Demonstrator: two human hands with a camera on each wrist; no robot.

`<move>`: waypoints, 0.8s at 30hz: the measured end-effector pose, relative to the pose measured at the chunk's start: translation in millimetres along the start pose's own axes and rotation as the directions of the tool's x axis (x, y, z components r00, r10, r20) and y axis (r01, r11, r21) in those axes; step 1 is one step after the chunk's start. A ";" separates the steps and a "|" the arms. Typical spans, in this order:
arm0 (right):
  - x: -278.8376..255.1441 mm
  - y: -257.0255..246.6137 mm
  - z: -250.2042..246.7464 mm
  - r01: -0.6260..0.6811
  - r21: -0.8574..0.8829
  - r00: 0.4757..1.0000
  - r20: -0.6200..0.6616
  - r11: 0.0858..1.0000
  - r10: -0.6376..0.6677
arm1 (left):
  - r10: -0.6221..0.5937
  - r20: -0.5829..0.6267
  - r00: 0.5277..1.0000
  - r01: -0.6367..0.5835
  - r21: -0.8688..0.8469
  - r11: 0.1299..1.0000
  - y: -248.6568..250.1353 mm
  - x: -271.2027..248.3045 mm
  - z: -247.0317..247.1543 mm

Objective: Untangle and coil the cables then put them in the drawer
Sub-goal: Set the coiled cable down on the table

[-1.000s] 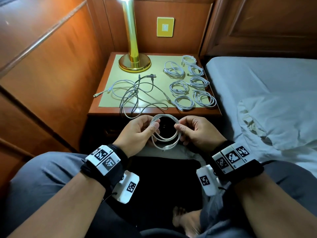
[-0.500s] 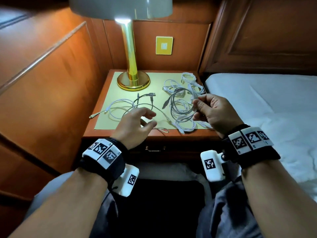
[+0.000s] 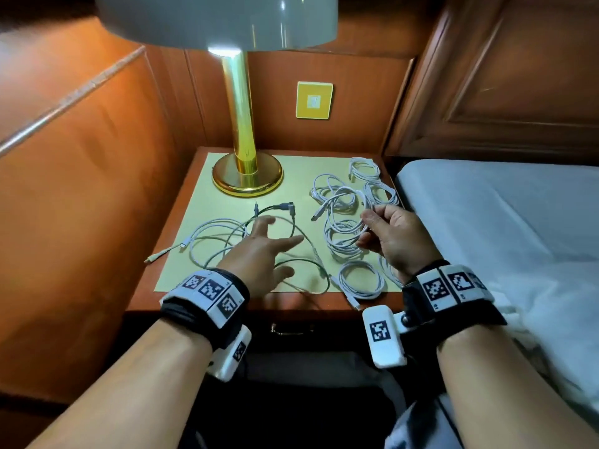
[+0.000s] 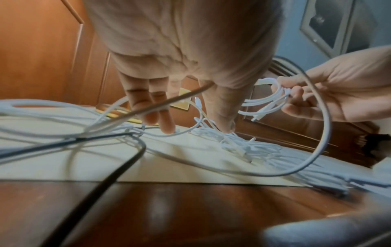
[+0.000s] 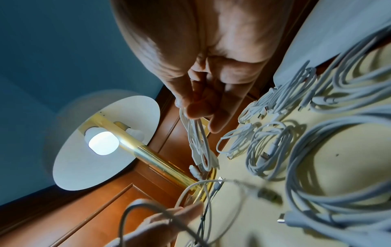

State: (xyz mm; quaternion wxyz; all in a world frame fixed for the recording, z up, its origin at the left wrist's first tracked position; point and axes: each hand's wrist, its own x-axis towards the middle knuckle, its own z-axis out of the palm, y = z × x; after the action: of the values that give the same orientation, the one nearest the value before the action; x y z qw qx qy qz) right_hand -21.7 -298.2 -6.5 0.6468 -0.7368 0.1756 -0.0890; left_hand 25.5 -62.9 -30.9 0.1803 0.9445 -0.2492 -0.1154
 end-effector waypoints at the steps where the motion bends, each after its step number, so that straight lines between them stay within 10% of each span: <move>1: 4.3 2.3 2.8 -0.005 -0.008 1.000 -0.004 1.000 0.005 | -0.013 0.008 1.000 0.013 0.010 1.000 -4.1 5.4 -0.4; 7: 21.8 12.3 15.0 -0.034 0.003 0.999 -0.038 0.999 0.034 | -0.052 0.183 0.982 0.034 0.100 0.994 -17.1 26.5 9.9; 17: 25.5 9.2 10.1 0.035 0.025 0.985 -0.168 0.999 -0.031 | 0.158 -0.140 0.977 -0.192 -0.271 0.943 -12.3 12.9 -2.8; 24: 7.8 -0.4 3.6 0.055 0.073 0.989 -0.144 0.996 -0.044 | 0.241 -0.324 0.915 -0.315 -0.200 0.928 -5.8 -7.0 -7.5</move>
State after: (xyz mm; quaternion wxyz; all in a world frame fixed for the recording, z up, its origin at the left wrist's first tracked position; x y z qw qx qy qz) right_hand -13.2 -297.8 -7.4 0.6581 -0.7073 0.1991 -0.1642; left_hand 24.4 -52.5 -25.6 0.3466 0.8755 -0.3358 0.0227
